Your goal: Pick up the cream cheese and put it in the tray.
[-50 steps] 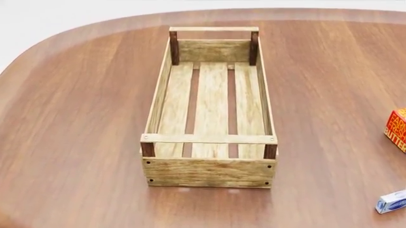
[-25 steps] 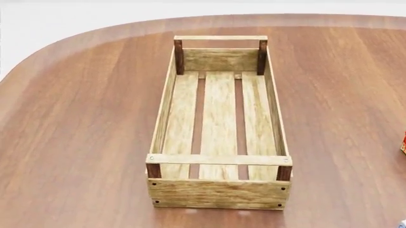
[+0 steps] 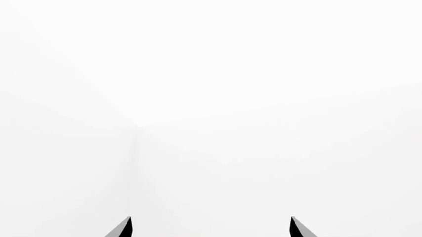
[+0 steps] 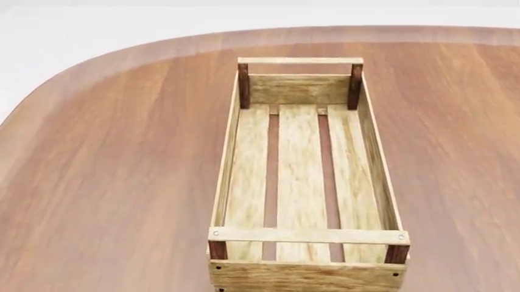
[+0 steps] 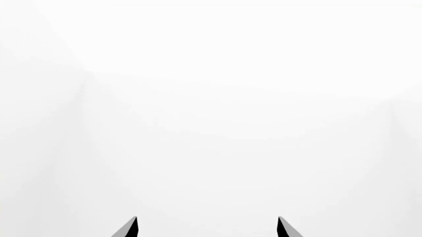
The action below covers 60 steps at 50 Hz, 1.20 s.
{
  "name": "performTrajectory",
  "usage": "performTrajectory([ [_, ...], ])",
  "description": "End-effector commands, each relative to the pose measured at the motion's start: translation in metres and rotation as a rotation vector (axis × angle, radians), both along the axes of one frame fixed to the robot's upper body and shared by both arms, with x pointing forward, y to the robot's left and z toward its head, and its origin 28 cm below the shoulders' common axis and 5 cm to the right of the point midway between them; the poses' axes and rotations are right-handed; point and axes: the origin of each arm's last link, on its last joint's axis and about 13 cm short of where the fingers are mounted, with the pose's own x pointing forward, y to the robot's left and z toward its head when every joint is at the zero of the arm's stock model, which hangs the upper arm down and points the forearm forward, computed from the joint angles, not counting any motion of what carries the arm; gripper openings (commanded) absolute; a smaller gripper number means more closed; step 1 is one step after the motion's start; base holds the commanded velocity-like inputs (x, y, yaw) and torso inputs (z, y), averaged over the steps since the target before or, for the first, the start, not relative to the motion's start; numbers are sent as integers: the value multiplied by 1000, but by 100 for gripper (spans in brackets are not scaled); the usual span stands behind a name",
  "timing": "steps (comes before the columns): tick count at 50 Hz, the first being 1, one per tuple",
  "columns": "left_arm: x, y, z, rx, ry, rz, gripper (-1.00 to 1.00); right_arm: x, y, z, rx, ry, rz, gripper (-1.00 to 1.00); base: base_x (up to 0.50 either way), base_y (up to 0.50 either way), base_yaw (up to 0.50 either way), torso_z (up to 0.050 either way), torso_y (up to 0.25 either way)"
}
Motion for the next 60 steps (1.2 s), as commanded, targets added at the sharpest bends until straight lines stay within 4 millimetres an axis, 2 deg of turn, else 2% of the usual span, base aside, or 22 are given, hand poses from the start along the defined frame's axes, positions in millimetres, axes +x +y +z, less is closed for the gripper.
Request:
performTrajectory([
  [1, 0, 0, -1, 4, 2, -1, 100, 0, -1, 0, 11, 4, 4, 100, 176, 0, 0, 0, 0],
  [60, 1, 0, -1, 4, 3, 0, 100, 1, -2, 1, 47, 19, 21, 100, 176, -11, 0, 0, 0],
])
